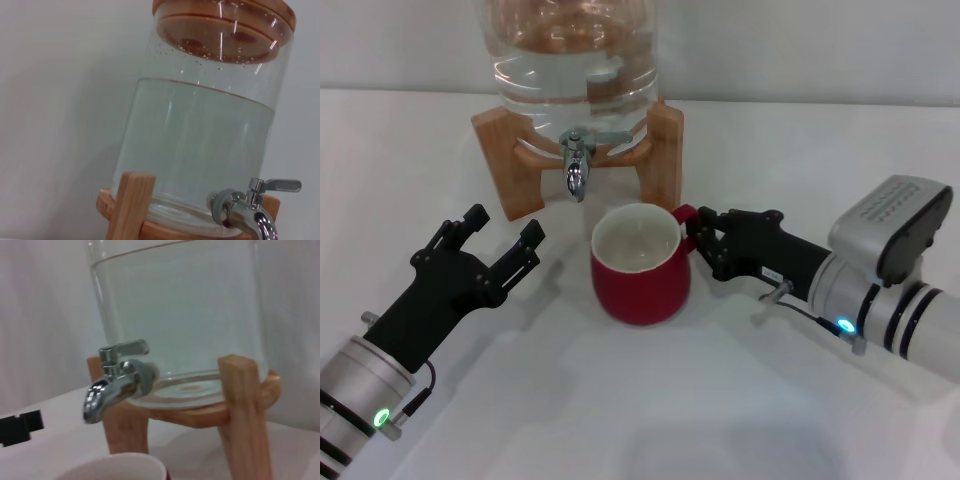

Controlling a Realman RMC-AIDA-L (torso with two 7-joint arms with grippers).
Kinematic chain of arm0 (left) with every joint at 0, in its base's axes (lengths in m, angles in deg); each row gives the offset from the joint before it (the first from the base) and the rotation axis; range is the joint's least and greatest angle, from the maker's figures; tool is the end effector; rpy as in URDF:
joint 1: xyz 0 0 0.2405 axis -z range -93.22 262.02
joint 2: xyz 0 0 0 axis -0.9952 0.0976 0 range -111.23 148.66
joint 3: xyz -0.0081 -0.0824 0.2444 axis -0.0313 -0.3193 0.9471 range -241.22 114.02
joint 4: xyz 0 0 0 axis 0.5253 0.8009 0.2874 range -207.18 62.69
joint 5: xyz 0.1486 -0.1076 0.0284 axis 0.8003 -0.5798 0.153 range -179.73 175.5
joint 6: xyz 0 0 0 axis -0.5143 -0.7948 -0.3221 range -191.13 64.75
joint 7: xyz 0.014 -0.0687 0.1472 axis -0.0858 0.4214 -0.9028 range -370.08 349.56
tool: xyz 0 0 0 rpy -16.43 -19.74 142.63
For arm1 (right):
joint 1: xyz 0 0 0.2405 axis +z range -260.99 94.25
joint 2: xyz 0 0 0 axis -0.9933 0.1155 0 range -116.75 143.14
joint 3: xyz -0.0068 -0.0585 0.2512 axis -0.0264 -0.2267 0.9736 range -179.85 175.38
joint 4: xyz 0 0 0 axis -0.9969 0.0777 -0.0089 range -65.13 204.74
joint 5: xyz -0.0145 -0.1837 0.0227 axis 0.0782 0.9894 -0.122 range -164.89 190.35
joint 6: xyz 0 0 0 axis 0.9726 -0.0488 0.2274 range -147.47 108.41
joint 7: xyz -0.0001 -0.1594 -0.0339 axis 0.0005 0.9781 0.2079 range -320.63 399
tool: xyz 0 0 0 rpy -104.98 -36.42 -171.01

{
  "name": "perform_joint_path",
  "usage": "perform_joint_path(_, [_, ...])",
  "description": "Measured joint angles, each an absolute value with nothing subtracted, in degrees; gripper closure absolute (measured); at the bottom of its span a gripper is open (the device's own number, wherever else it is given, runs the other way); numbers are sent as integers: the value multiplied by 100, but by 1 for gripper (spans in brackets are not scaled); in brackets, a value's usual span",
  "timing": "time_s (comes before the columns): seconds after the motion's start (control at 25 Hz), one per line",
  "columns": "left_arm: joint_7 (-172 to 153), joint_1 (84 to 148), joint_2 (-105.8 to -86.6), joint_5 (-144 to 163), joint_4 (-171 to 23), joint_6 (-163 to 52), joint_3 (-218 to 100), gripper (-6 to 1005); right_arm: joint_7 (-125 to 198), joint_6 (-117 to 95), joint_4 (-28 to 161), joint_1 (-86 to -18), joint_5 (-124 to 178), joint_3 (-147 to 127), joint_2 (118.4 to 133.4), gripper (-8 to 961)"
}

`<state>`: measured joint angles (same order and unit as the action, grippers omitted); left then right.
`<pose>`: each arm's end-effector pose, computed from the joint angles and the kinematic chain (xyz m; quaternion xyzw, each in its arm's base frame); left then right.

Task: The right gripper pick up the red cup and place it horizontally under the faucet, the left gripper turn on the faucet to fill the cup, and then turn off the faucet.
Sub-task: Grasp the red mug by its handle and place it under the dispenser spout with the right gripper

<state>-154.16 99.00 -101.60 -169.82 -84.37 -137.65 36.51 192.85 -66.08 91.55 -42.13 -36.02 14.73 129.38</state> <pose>-0.2951 0.2725 -0.0451 -0.7687 -0.2939 -0.3925 0.4106 0.2006 0.3599 -0.1162 -0.8807 0.2344 0.2730 0.3081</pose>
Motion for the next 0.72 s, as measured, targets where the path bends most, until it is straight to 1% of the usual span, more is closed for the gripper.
perform_joint_path(0.72, [-15405, 9899, -10169, -16981, -8440, -13763, 3650, 138, 19546, -5868, 9525, -4063, -3601, 1918, 12938, 808])
